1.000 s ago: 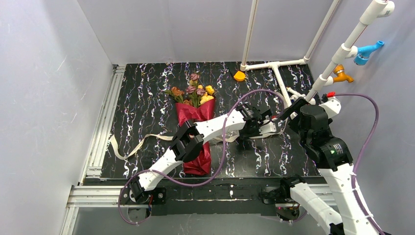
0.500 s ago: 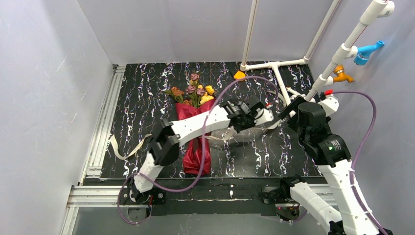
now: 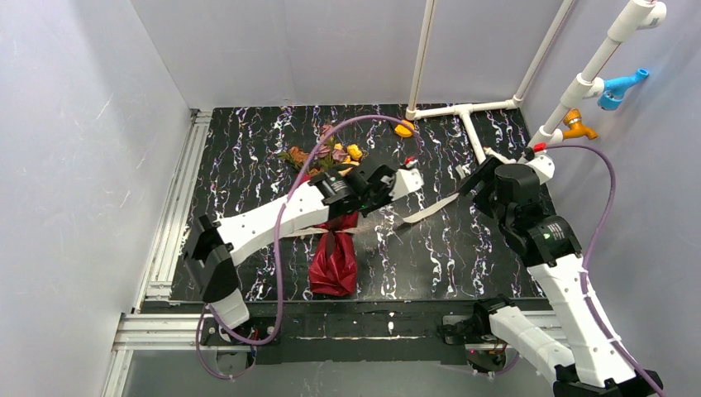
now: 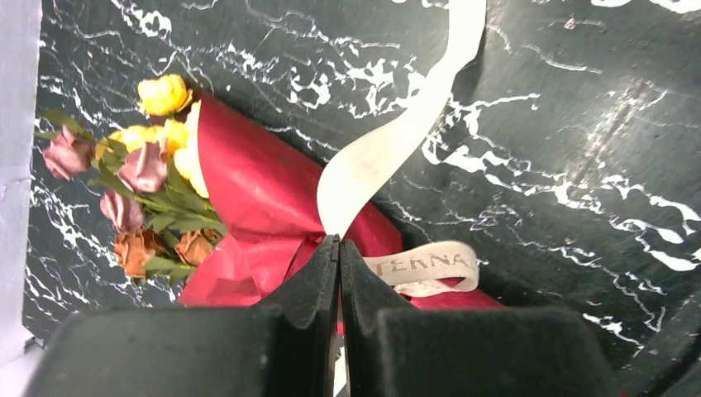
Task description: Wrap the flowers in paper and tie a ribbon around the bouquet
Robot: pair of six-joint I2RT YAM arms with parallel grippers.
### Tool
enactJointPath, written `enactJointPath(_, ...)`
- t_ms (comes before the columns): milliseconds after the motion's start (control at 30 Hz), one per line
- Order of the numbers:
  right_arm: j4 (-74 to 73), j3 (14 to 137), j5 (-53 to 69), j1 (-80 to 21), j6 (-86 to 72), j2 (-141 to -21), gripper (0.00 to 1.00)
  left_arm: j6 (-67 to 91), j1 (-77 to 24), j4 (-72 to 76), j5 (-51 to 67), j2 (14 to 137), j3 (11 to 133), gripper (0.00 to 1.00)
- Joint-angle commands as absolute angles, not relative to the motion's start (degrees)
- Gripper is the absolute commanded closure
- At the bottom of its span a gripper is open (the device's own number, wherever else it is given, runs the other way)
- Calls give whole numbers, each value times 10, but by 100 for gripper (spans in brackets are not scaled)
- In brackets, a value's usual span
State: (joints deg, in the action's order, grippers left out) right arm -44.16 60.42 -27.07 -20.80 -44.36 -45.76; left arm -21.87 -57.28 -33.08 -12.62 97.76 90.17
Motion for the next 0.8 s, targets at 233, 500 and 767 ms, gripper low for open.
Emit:
enactJointPath(233,-308,534,-109,-209,-488,-516,20,-207,-507,-276,-110,809,747,100)
enactJointPath(500,-267,513,-77,-211,-493,-543,29,-214,-481,-225,-149,749,644,100)
enactJointPath(767,-238,489,-53,-231,-503,-577,32,-265,-427,39,-187,687,469,100)
